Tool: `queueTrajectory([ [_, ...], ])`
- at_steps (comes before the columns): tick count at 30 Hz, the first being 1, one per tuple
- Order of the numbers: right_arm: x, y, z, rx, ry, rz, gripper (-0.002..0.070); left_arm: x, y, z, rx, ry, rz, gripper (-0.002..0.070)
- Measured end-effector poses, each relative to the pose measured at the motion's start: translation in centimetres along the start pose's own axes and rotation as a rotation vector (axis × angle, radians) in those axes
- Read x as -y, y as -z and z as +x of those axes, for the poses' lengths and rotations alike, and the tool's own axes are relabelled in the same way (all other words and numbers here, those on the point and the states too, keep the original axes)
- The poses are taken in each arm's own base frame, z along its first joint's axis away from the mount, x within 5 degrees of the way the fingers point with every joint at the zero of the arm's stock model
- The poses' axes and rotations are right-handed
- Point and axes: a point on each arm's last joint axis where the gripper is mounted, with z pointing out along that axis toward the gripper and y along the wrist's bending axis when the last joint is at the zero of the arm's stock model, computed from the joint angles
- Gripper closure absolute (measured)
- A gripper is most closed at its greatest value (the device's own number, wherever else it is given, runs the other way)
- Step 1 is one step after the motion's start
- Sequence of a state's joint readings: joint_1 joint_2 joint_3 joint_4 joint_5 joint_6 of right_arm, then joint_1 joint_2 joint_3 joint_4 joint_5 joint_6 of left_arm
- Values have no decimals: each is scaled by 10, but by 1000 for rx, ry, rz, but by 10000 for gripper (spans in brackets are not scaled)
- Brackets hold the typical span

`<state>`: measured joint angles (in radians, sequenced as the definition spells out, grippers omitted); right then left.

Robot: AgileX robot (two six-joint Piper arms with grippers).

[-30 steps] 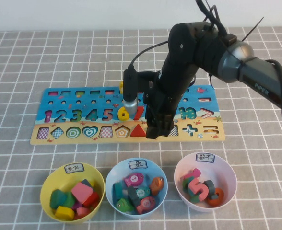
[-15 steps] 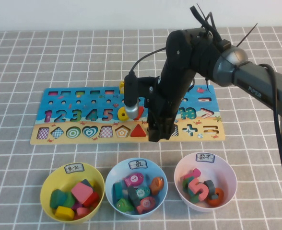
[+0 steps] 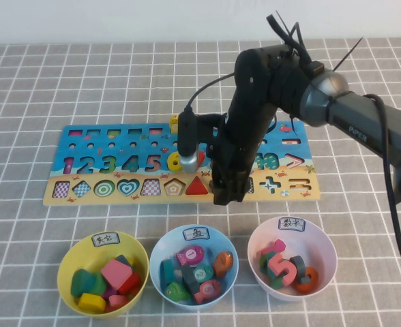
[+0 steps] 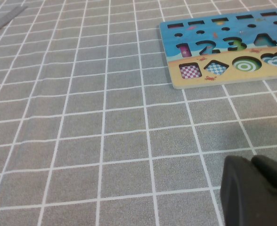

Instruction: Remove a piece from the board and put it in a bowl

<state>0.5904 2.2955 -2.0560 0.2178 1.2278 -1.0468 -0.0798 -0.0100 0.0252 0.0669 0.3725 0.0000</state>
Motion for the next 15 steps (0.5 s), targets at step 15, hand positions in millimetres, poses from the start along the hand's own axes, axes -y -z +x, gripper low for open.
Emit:
queueTrajectory([
  [15,1,-7,2,-12,-2,-10,272,0,0,0,0,0,0,675],
])
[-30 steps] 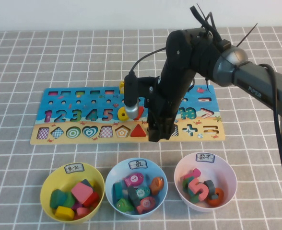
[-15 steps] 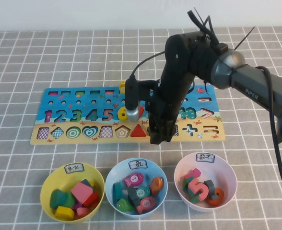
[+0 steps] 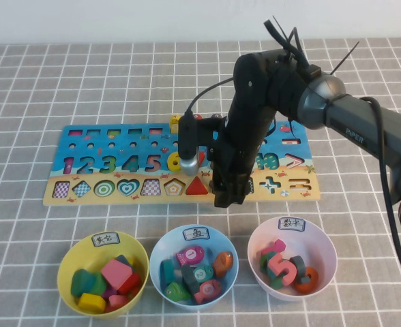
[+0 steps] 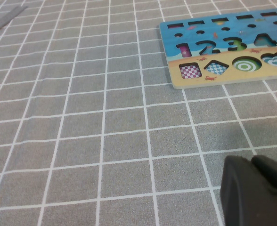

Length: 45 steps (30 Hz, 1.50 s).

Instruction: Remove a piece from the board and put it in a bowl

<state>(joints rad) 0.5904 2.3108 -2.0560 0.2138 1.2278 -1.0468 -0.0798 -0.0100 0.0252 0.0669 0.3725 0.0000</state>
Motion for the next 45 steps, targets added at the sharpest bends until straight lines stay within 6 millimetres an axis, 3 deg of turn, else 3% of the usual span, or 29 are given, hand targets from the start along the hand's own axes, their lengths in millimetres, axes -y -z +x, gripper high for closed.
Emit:
queueTrajectory([
  [8,3,2,-1,7,-7,11,271,0,0,0,0,0,0,676],
  [15,10,16,-5,32,-10,61,270,0,0,0,0,0,0,675],
  [26,14,2,0,0,-14,50,270,0,0,0,0,0,0,676],
  [45,16,3,3,-3,-22,53,246,0,0,0,0,0,0,675],
])
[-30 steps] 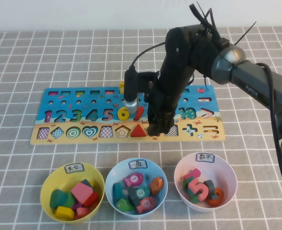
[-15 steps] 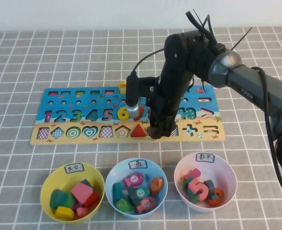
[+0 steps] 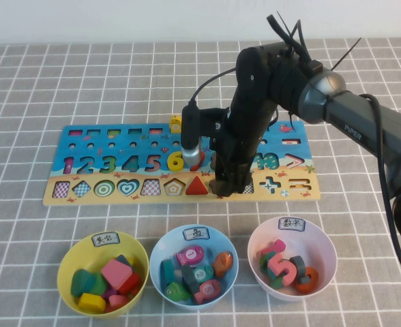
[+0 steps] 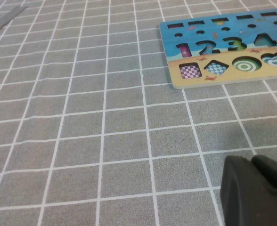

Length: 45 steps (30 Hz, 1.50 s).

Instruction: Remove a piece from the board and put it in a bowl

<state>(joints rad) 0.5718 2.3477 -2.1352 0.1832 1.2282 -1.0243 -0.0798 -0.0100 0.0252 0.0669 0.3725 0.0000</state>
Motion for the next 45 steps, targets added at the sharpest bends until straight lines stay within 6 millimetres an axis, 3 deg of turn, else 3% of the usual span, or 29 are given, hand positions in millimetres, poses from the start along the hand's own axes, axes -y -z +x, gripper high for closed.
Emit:
queueTrajectory([
  [8,0,0,0,0,-2,0,218,0,0,0,0,0,0,676],
  [45,-2,-1,-2,5,-2,-6,217,0,0,0,0,5,0,675],
])
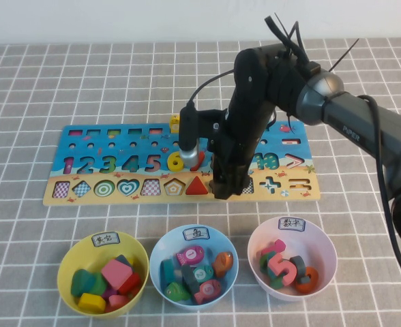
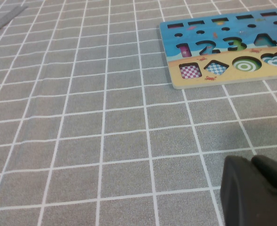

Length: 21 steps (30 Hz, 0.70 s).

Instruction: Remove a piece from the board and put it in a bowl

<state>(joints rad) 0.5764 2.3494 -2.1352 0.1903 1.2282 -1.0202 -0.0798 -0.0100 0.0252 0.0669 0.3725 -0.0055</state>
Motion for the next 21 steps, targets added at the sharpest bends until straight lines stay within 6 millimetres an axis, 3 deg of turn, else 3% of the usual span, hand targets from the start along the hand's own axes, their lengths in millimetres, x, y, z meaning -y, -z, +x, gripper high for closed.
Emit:
queueTrajectory([
  [21,0,-9,1,-4,-4,-13,224,0,0,0,0,-5,0,676],
])
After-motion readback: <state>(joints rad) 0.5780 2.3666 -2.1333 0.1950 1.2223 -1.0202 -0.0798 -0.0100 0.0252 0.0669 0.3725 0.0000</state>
